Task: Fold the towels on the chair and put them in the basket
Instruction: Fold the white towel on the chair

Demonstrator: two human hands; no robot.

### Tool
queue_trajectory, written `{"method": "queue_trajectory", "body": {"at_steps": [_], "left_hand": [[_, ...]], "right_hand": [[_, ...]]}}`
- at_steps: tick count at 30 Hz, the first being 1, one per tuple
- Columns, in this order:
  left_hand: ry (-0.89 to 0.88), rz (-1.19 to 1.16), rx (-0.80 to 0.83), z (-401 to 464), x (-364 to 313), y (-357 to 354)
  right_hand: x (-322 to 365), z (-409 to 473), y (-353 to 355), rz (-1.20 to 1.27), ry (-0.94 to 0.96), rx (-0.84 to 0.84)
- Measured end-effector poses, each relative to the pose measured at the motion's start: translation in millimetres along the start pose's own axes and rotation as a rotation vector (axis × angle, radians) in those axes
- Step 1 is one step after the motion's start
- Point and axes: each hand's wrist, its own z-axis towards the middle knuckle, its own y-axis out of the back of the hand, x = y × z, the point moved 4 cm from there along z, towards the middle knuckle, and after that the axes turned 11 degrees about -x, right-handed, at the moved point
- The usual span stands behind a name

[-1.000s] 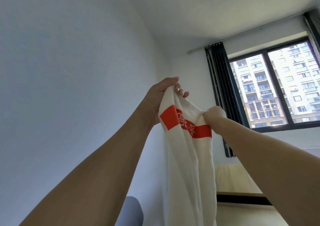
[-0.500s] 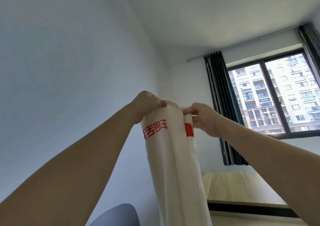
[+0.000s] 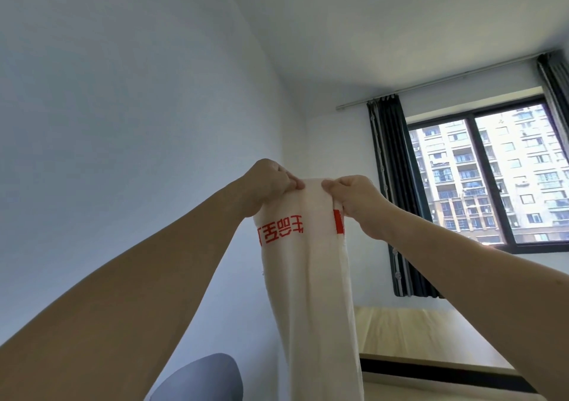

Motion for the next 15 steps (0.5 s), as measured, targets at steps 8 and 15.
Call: {"method": "queue_trajectory", "body": {"at_steps": [8,15], "left_hand": [[-0.184,0.075,0.225,-21.5,1.0,15.6],[-0.414,0.526,0.104,-37.1,-13.6,26.2]], "right_hand": [[18.3,-4.6,3.1,0.026,0.106,-0.129],[32.1,1.5,14.9,-0.042,0.18,-0.232]]}}
